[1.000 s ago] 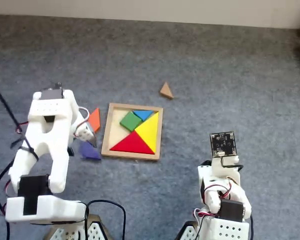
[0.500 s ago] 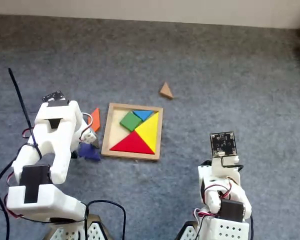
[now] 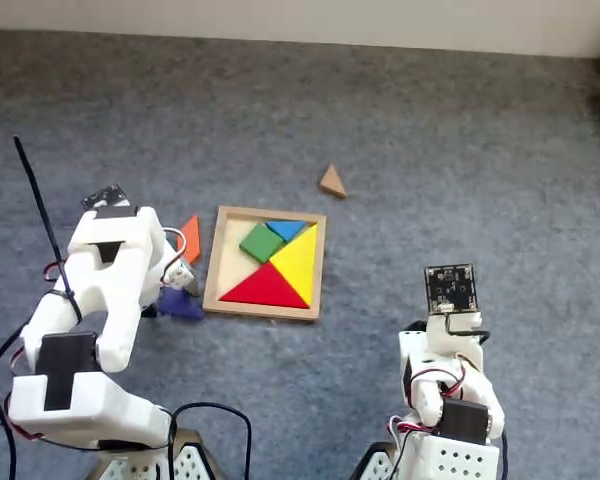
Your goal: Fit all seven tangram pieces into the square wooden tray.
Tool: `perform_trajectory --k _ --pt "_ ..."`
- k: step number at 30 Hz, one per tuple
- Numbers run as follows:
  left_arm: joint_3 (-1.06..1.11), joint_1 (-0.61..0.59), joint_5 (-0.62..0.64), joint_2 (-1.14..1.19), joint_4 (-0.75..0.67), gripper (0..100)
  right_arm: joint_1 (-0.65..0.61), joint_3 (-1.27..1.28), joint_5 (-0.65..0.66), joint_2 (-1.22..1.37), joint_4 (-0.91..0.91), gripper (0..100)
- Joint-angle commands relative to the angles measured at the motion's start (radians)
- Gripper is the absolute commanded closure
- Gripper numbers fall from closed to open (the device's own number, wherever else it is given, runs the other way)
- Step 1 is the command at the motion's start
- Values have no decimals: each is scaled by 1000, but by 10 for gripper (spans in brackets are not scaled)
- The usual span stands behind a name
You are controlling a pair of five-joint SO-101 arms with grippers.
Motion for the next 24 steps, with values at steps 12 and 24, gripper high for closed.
perform_trajectory --k 12,24 --pt "-117 24 3 18 166 966 12 131 -6 -15 -10 993" --pt "-536 24 -152 19 457 994 12 131 -6 -15 -10 993"
